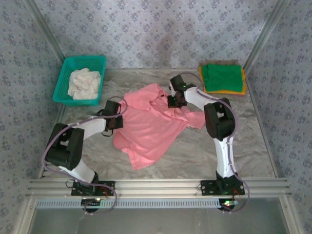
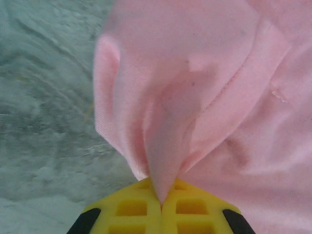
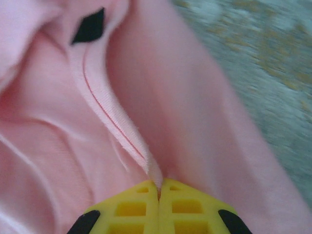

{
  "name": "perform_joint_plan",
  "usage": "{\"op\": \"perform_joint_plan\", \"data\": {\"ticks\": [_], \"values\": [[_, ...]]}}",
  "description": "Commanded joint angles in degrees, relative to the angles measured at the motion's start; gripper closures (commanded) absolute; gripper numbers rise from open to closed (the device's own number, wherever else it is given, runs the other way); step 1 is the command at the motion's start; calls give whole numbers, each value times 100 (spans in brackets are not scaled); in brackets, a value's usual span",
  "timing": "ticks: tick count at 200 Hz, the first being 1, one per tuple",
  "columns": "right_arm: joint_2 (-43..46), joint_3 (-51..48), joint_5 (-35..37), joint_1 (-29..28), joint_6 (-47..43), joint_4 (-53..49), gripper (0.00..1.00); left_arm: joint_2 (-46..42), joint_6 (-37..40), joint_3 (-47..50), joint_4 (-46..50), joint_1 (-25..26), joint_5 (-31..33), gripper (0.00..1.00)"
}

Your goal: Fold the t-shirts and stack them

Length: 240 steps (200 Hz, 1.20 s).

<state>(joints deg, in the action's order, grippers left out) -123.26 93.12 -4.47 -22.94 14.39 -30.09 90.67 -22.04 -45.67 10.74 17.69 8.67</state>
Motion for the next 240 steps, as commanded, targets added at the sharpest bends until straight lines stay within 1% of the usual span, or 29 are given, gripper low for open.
{"op": "perform_joint_plan", "data": {"ticks": [1,17,40,58,71,76,81,93,105,113,116,125,134,141,146,162,172,183,193,198,208,217,231,238,240], "values": [[656,-449,95,361,484,124,100,-494,-72,1,416,-163,441,100],[1025,-969,-10,686,797,338,100,-704,-161,145,429,-408,237,100],[1585,-1619,-253,1172,1204,355,100,-821,-266,247,422,-796,-84,100],[2019,-2103,-406,1471,1469,335,100,-700,-225,133,452,-1055,-361,100],[2286,-2375,-520,1621,1625,228,100,-416,-125,-124,521,-1226,-576,100],[2398,-2428,-547,1661,1691,223,100,-277,-68,-263,557,-1284,-679,97],[2503,-2702,-583,1707,1761,237,100,-131,-2,-406,596,-1333,-771,94],[2757,-2966,-678,1804,1939,334,100,185,197,-775,634,-1345,-902,85],[2987,-3134,-689,1879,2108,365,100,364,324,-1081,575,-1332,-1088,74],[3163,-3237,-606,1929,2270,386,100,400,344,-1237,526,-1309,-1112,71],[3234,-3285,-561,1945,2304,403,97,399,349,-1289,505,-1305,-1113,71],[3435,-3386,-369,1983,2337,441,83,369,318,-1420,461,-1276,-1103,68],[3591,-3431,-225,2021,2300,465,71,342,283,-1539,461,-1252,-1099,59],[3682,-3439,-225,2056,2219,565,66,322,254,-1628,499,-1222,-1113,54],[3730,-3426,-252,2065,2211,669,66,303,245,-1677,547,-1183,-1116,53],[3733,-3220,-501,1911,1739,794,66,169,305,-1716,557,-947,-1127,50],[3624,-2959,-314,1689,1463,596,63,123,347,-1766,480,-750,-1303,47],[3395,-2712,-141,1465,1194,504,59,204,492,-2013,421,-499,-1631,40],[3119,-2530,-315,1337,1002,463,58,447,639,-2374,448,-221,-1851,39],[2975,-2259,-440,1285,956,424,58,617,650,-2612,539,-110,-1962,39],[2749,-2012,-699,1128,811,476,58,1033,532,-3176,843,57,-2158,37],[2534,-1732,-808,882,643,466,57,1322,387,-3509,1003,207,-2195,36],[2224,-1167,-853,426,212,275,56,1523,250,-3518,728,452,-2138,35],[2095,-928,-684,230,45,117,56,1599,67,-3457,552,541,-2132,35],[2069,-871,-620,181,26,78,56,1624,13,-3440,525,557,-2139,33]]}}
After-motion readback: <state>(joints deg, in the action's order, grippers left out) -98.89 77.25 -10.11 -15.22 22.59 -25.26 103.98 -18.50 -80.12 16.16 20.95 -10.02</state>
